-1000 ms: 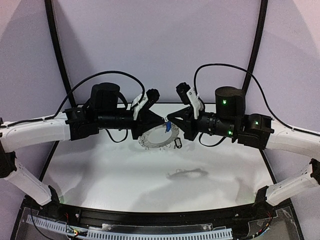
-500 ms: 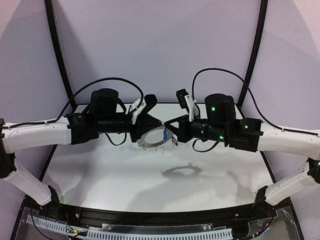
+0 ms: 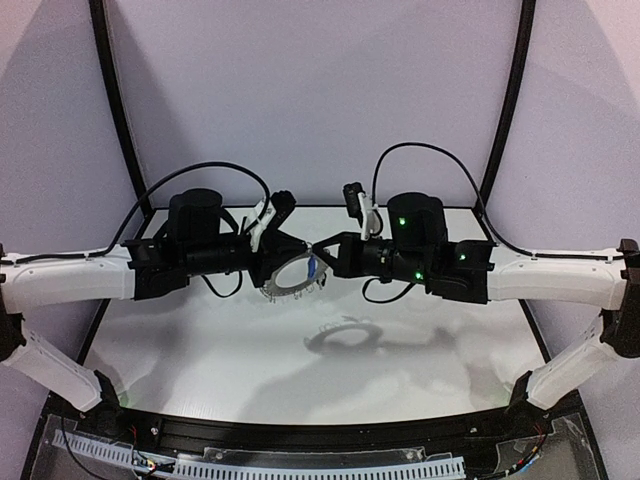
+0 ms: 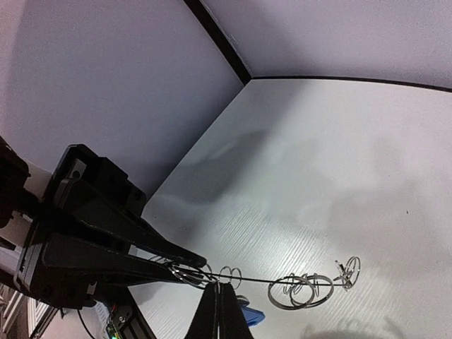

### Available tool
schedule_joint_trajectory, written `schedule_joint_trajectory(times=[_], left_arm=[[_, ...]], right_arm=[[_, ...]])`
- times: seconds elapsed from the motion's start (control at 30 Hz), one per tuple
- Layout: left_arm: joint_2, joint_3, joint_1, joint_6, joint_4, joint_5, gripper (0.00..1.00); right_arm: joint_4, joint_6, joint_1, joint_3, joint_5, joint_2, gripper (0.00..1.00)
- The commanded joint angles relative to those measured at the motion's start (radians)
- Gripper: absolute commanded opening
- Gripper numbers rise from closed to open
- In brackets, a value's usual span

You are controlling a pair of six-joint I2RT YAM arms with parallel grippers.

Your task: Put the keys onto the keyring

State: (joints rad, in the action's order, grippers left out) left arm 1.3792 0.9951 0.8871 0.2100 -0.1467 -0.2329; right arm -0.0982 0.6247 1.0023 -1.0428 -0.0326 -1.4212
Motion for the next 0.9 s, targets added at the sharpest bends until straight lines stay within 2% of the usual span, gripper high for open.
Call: schedule_joint_trajectory(times=[0.0, 0.03, 0.07, 0.1, 0.2, 0.27, 0.37, 0.6, 0.87], left_arm=[[-0.128, -0.008, 0.039, -0.030, -0.197, -0.159, 0.21], [-0.128, -0.015, 0.039, -0.031, -0.190, -0.154, 0.36], [-0.127, -0.024, 0.038, -0.034, -0.190, -0.141, 0.48], [-0.127, -0.042, 0.039, -0.034, -0.186, -0.142, 0.63], [-0.130, -0.054, 0.039, -0.036, -0.144, -0.149, 0.81], [-0.130, -0.035, 0.039, -0.020, -0.084, -0.160, 0.83], [-0.119, 0.000, 0.039, -0.007, -0.021, -0.143, 0.74], [-0.061, 0.061, 0.039, -0.047, 0.034, -0.090, 0.67], [-0.058, 0.063, 0.039, -0.058, 0.051, -0.081, 0.68]], right_arm=[[0.058, -0.153, -0.077, 0.004, -0.181, -0.014, 0.00], [0.067, -0.198, -0.077, -0.015, -0.167, -0.007, 0.00], [0.089, -0.253, -0.077, -0.048, -0.158, 0.003, 0.00], [0.139, -0.353, -0.077, -0.095, -0.122, 0.006, 0.00], [0.231, -0.458, -0.077, -0.170, -0.037, 0.005, 0.00], [0.276, -0.474, -0.078, -0.195, 0.007, 0.007, 0.00], [0.344, -0.494, -0.077, -0.227, 0.030, 0.012, 0.00], [0.382, -0.494, -0.078, -0.240, 0.022, 0.032, 0.00], [0.418, -0.476, -0.076, -0.255, -0.006, 0.027, 0.00]])
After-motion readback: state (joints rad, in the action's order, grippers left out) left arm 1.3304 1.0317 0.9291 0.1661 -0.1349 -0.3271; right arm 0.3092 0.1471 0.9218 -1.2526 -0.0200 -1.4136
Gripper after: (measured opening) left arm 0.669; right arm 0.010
